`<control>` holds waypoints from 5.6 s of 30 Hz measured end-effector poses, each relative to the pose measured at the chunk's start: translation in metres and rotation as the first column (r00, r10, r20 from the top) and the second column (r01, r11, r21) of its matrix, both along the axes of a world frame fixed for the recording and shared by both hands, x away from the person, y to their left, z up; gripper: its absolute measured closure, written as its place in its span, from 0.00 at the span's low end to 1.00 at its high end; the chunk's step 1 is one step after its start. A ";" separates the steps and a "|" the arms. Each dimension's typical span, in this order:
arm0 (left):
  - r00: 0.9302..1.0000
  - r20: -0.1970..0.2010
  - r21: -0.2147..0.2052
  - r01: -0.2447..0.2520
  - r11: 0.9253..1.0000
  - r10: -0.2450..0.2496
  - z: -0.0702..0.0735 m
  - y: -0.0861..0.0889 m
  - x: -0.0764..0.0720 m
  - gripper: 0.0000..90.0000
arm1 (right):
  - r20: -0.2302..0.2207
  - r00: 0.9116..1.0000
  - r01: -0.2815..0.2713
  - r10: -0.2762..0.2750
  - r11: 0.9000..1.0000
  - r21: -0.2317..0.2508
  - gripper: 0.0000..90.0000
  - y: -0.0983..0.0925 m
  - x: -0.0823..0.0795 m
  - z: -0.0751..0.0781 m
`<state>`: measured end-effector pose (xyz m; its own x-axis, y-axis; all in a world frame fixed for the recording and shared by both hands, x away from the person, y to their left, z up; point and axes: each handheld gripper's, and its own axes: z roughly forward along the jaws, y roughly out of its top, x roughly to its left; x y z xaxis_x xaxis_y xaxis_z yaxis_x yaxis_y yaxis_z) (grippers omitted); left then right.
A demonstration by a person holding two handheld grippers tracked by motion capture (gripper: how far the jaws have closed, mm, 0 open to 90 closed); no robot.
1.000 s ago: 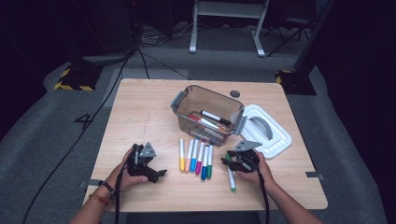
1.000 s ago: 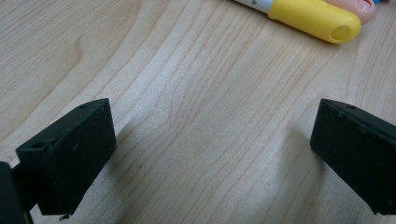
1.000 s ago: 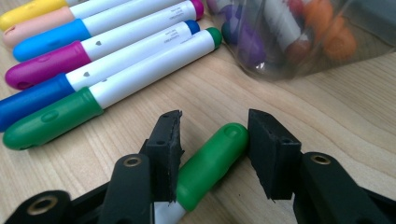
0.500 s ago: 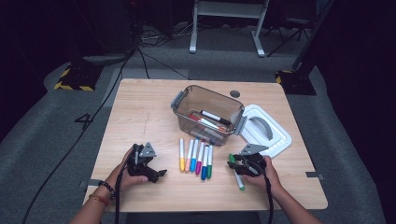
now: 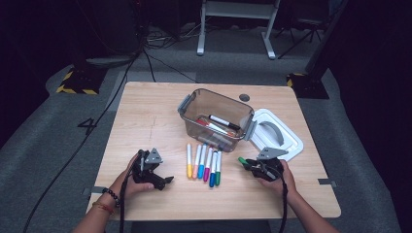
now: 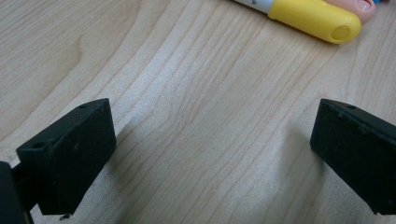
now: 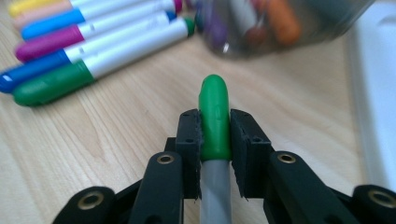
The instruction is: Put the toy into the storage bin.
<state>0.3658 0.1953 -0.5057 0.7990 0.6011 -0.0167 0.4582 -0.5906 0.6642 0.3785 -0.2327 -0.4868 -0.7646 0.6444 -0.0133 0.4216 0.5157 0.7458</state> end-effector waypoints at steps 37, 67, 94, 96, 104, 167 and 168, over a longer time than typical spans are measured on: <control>1.000 -0.001 0.001 -0.002 1.000 0.002 0.000 0.000 0.000 0.01 | 0.291 0.953 -0.142 0.086 0.974 0.176 0.83 0.045 0.069 0.184; 1.000 -0.002 0.003 0.013 1.000 -0.013 0.000 -0.001 0.001 0.01 | -0.138 0.969 -0.231 0.205 0.948 -0.220 0.82 0.135 0.146 0.104; 1.000 -0.001 0.003 0.013 1.000 -0.013 0.000 -0.001 0.001 0.01 | 0.183 0.978 -0.102 0.095 0.994 0.025 0.33 0.062 0.081 0.165; 1.000 -0.002 0.003 0.012 1.000 -0.012 0.000 -0.001 0.001 0.01 | 0.201 0.976 -0.094 0.087 0.995 0.029 0.32 0.053 0.073 0.166; 1.000 0.000 0.002 0.010 1.000 -0.010 0.000 -0.001 0.001 0.01 | 0.239 0.970 -0.049 0.033 0.997 0.064 0.30 0.017 0.043 0.158; 1.000 0.000 0.001 0.007 1.000 -0.007 0.000 -0.001 0.001 0.01 | -0.018 1.000 -0.015 0.015 1.000 -0.020 0.44 0.023 -0.009 -0.008; 1.000 0.000 0.001 0.007 1.000 -0.007 0.000 -0.001 0.001 0.01 | -0.016 1.000 -0.015 0.014 1.000 -0.023 0.47 0.022 -0.007 -0.008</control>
